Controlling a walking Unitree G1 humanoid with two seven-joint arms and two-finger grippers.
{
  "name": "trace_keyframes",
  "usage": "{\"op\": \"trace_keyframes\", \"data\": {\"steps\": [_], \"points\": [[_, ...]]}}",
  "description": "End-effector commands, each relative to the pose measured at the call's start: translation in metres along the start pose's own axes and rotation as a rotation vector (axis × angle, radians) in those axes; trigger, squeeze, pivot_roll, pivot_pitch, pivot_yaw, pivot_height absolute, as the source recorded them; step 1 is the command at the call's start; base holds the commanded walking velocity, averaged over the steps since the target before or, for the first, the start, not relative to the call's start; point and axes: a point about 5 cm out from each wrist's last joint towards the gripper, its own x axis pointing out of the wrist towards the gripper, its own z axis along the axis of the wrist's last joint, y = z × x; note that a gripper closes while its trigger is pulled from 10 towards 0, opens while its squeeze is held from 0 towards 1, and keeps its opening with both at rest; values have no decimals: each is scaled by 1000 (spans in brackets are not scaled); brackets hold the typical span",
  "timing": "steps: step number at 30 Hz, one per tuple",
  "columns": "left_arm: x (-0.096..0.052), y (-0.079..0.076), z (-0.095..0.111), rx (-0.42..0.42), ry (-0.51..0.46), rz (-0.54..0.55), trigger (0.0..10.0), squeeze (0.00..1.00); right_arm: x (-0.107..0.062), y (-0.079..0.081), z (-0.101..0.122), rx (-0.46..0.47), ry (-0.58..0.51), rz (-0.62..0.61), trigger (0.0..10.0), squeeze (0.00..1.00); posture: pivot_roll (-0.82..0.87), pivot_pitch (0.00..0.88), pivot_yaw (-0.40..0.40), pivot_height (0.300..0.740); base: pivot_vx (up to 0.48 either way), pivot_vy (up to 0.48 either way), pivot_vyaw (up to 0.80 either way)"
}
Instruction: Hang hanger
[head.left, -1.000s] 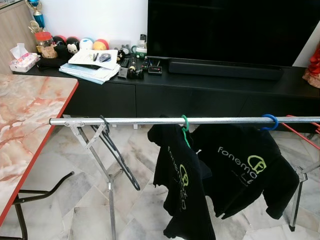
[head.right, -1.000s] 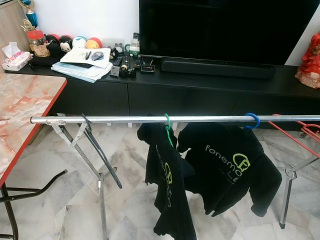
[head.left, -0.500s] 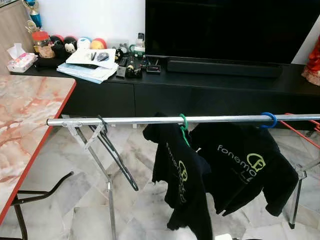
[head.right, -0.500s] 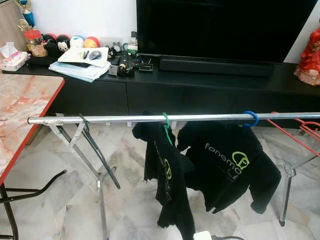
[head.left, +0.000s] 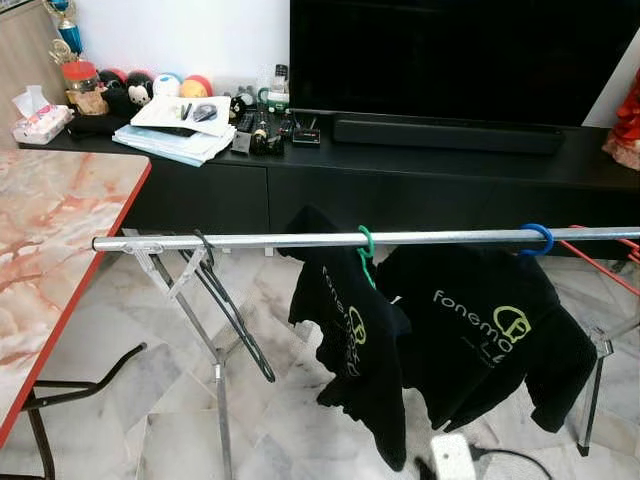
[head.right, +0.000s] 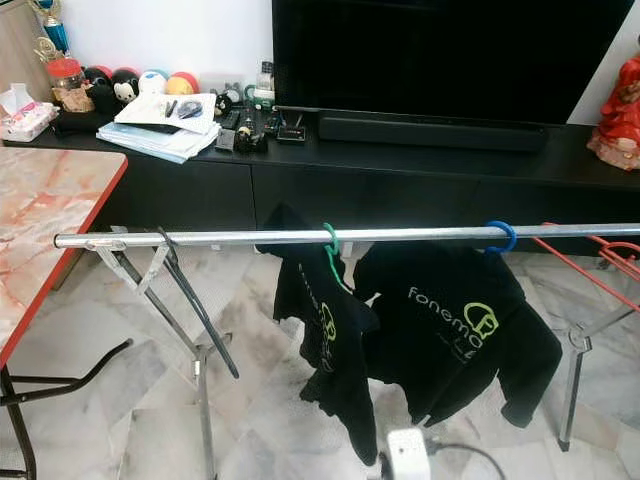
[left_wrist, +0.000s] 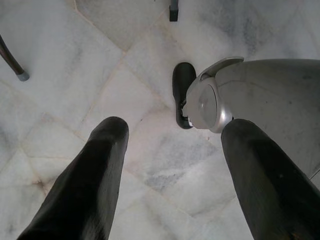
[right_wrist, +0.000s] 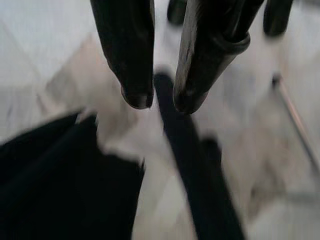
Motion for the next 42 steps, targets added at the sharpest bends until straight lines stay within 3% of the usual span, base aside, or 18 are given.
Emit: {"op": "trace_keyframes", "data": {"steps": [1,2,7,13,16,20,26,31,34,42], "points": [[-2,3,-9,18,45,0,10000,0,-3,-3,11,39,-74,-17,10000,0,85,99,-47,740,0,0,0],[-2,3,-9,18,45,0,10000,0,-3,-3,11,39,-74,-17,10000,0,85,99,-47,740,0,0,0],[-2,3,-9,22,45,-2,10000,0,-13,-3,51,97,-309,-26,10000,0,79,99,-49,740,0,0,0],[-2,3,-9,11,38,7,10000,0,-10,-1,86,158,-420,-20,10000,0,90,93,-54,740,0,0,0],[-2,3,-9,-1,28,16,10000,0,-7,6,104,156,-460,52,10000,0,94,84,-59,740,0,0,0],[-3,3,-10,9,32,29,10000,0,-8,11,104,97,-458,112,10000,0,101,67,-62,740,0,0,0],[-3,3,-12,2,25,56,10000,0,-18,5,96,99,-455,109,10000,0,96,39,-64,740,0,0,0],[-4,6,-12,6,23,83,10000,0,-20,7,97,85,-463,114,10000,0,84,20,-53,740,0,0,748],[-4,7,-12,4,18,88,10000,0,-19,10,103,144,-485,119,10000,0,87,16,-52,740,0,0,267],[-5,8,-13,16,24,85,10000,0,-20,11,112,143,-520,111,10000,0,85,10,-42,740,0,0,0]]}}
